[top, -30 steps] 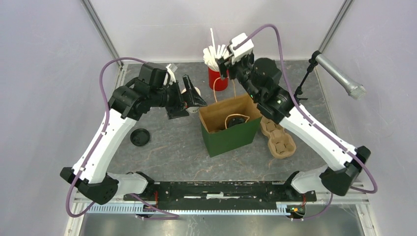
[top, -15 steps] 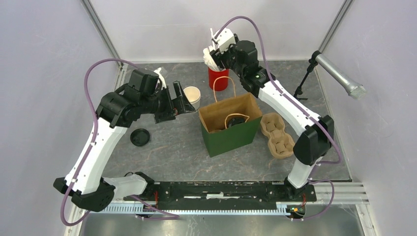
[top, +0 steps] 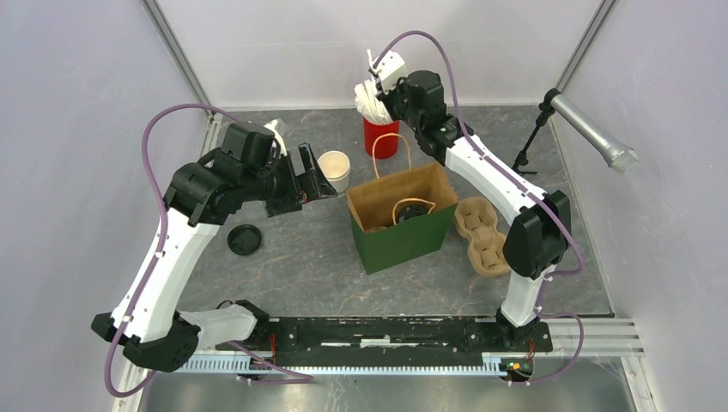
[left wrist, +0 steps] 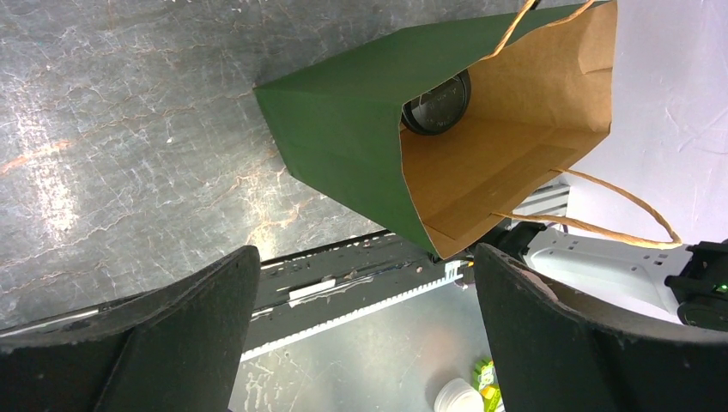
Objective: Pack the takeout coffee
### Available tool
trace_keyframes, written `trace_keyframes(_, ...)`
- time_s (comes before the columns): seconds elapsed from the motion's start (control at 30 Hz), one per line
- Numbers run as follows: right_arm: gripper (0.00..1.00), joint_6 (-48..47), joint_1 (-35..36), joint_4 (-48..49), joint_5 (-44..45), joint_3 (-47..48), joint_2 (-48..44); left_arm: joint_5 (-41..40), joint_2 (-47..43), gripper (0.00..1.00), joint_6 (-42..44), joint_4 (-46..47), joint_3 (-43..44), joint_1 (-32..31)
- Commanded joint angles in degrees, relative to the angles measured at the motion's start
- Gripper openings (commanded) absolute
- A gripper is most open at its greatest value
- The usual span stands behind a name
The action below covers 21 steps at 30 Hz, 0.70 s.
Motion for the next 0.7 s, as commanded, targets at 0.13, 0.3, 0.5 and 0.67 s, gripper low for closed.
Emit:
trace_keyframes(0.13, 0.00, 0.5, -0.3, 6.3, -1.4, 3.8, -6.7, -1.6, 0.4, 1.00, 3.7, 0.0, 2.8, 0.4)
trace_keyframes(0.3, 0.00, 1.7, -0.3, 5.2, -1.6, 3.8, -11.6, -1.8, 1.1, 1.00, 5.1, -0.1, 3.9, 0.4)
trace_keyframes(0.5, 0.00, 5.8, -0.3, 1.4, -1.1, 3.9, -18.6, -2.1, 2.3, 1.00, 6.4, -1.1, 5.4, 0.7)
trace_keyframes(0.67, 0.00, 9.4, -0.3, 0.6, -1.5, -0.2, -28.5, -3.3, 3.0, 1.00, 6.6, -2.3, 5.9, 1.1)
